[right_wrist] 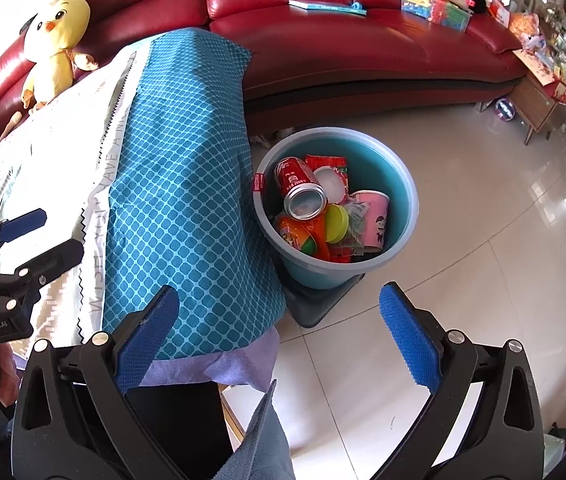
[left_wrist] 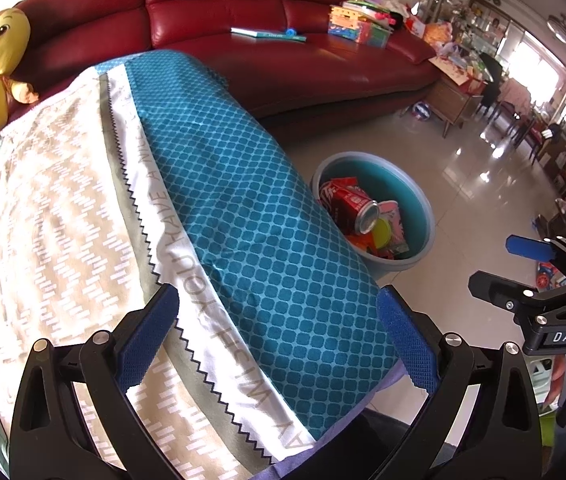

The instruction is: Collect trash

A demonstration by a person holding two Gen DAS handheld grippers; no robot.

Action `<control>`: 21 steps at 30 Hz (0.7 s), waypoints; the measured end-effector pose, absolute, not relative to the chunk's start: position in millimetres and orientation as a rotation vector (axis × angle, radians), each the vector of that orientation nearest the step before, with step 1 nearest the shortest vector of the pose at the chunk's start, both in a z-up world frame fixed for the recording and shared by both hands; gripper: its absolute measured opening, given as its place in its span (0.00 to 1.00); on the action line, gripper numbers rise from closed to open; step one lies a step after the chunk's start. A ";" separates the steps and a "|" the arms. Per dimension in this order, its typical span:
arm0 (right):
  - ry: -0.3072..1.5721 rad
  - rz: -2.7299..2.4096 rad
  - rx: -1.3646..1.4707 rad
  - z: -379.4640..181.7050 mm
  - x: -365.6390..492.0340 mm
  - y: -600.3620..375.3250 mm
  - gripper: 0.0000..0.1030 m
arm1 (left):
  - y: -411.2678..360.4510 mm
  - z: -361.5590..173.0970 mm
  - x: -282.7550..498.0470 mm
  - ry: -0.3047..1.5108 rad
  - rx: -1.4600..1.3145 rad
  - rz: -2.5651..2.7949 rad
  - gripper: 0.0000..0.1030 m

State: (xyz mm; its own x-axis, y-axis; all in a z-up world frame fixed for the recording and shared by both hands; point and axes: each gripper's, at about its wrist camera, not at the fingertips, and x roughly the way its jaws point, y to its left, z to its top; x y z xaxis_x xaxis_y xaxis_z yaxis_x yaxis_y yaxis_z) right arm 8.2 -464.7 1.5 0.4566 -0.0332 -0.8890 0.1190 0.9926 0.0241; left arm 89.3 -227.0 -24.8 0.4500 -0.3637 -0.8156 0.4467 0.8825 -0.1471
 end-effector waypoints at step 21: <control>1.097 -0.098 0.089 -7.7 11.6 -470.8 0.94 | -226.7 -32.5 88.5 0.974 0.131 -0.424 0.96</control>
